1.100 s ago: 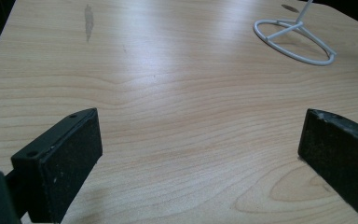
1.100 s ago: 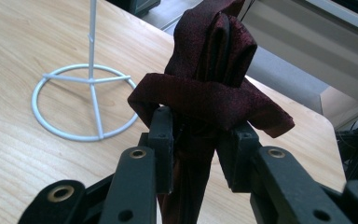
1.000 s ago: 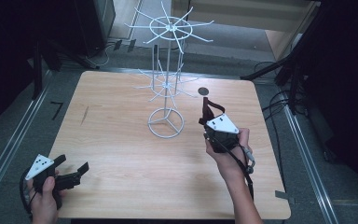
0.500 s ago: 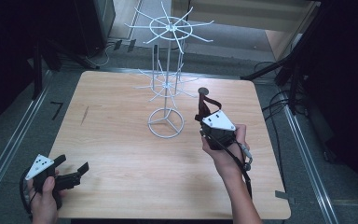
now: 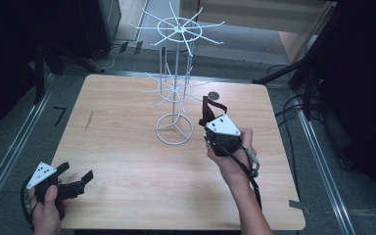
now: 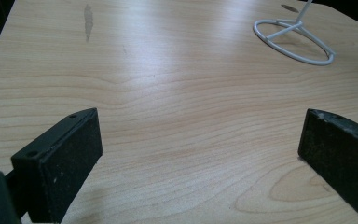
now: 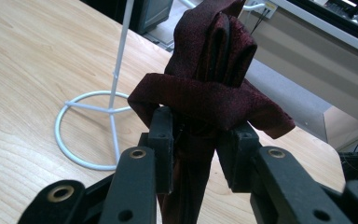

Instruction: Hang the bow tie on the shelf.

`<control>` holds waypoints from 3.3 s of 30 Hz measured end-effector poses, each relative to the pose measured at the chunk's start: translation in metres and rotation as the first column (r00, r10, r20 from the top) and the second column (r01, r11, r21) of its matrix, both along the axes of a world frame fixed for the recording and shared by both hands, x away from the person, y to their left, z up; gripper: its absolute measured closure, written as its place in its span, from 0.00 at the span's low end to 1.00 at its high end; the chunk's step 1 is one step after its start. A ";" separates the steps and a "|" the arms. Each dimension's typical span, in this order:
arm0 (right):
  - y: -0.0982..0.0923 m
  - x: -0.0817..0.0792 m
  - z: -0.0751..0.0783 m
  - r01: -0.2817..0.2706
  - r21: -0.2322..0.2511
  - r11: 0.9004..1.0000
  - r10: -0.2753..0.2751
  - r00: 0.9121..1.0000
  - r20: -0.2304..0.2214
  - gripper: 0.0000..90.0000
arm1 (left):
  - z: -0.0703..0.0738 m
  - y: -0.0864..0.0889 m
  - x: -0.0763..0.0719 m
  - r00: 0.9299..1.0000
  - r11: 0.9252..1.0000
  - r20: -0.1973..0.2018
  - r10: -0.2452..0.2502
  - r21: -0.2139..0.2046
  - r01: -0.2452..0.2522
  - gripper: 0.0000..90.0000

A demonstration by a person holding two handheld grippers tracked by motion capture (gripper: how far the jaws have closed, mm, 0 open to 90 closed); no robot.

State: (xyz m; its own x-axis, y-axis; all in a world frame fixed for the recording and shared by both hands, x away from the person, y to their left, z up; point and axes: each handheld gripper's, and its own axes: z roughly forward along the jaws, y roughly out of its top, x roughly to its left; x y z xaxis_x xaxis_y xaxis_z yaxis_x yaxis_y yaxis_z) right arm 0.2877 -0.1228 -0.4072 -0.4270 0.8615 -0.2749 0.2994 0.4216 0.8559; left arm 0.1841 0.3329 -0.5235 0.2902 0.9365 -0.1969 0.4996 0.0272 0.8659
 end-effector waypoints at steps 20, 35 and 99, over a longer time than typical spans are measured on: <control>0.026 0.017 -0.019 -0.035 0.001 0.999 0.035 0.998 -0.045 0.78 | 0.000 0.000 0.000 1.000 1.000 0.000 0.000 -0.004 0.000 0.00; 0.025 0.028 -0.055 -0.050 0.090 0.995 0.063 0.987 -0.148 0.77 | 0.000 0.000 0.000 1.000 1.000 0.003 0.000 -0.002 0.000 0.00; -0.153 -0.046 -0.107 0.143 0.229 0.963 -0.082 0.963 -0.257 0.13 | 0.000 -0.001 0.000 1.000 1.000 0.003 0.012 0.000 -0.012 0.00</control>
State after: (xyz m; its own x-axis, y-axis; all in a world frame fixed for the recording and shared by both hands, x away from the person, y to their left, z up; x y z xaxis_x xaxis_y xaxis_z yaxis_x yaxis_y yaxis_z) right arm 0.2417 -0.2762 -0.5143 -0.3506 0.9352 0.0492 0.5447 0.1610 0.8230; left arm 0.1837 0.3324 -0.5236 0.2800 0.9399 -0.1955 0.4962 0.0327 0.8676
